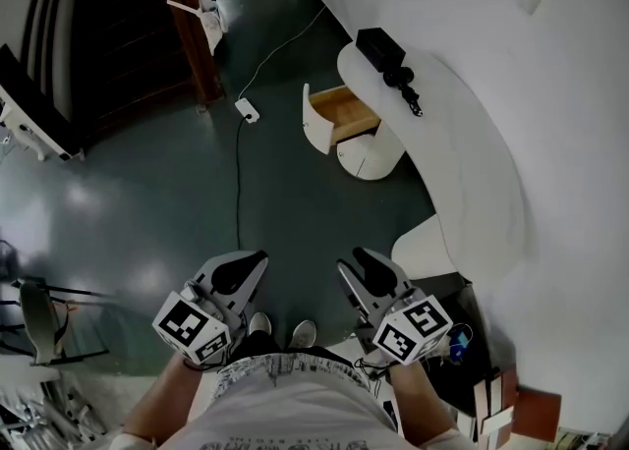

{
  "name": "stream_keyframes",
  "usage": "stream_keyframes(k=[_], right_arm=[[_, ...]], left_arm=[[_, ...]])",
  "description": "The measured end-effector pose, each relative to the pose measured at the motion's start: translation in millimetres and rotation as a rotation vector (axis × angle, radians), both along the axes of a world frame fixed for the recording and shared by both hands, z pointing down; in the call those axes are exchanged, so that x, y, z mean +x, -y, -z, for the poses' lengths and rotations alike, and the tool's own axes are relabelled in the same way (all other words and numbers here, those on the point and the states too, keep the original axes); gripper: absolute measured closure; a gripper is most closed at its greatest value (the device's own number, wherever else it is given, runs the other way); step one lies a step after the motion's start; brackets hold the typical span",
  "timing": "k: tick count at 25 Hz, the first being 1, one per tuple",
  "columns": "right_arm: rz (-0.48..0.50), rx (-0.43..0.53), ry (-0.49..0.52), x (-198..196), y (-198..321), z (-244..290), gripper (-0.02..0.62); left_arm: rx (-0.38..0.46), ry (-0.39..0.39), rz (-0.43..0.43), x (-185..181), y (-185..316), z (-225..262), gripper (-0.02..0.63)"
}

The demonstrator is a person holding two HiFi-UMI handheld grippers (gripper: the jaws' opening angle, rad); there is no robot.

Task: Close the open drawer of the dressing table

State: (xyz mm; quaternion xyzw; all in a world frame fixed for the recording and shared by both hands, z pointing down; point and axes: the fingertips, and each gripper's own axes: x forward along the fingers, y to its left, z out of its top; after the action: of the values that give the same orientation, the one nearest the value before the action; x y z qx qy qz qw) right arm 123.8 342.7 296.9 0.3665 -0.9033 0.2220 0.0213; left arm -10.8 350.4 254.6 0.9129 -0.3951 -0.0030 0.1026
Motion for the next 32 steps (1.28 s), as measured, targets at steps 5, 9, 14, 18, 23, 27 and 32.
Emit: stream_keyframes(k=[5,9,14,18,23,27,32], right_arm=[[-0.004,-0.010,0.004,12.0,3.0,-5.6,0.423],[-0.007,-0.010,0.004,19.9,11.1,-8.0,0.423],[-0.013,-0.008,0.008,28.5,25.7,-9.2,0.423],[-0.016,-0.008,0.007,29.2,38.8,-11.5,0.423],[-0.018,-0.014,0.000,20.7,59.6,-18.5,0.423],[-0.028,-0.026,-0.008,9.8,84.8,-25.9,0.423],[-0.034,-0.041,-0.022,-12.7,128.6,-32.5,0.423]], left_arm=[[0.009,0.000,0.005,9.2,8.4,1.3,0.581],[0.011,0.002,0.006,14.6,18.1,-0.5,0.581],[0.019,0.011,-0.009,26.1,32.7,0.2,0.581],[0.026,0.012,-0.016,27.7,46.2,-0.6,0.581],[0.012,0.009,-0.022,18.6,66.8,-12.1,0.581],[-0.008,0.002,-0.025,5.2,93.9,-23.6,0.581],[-0.018,-0.005,-0.040,-14.1,142.4,-27.4,0.581]])
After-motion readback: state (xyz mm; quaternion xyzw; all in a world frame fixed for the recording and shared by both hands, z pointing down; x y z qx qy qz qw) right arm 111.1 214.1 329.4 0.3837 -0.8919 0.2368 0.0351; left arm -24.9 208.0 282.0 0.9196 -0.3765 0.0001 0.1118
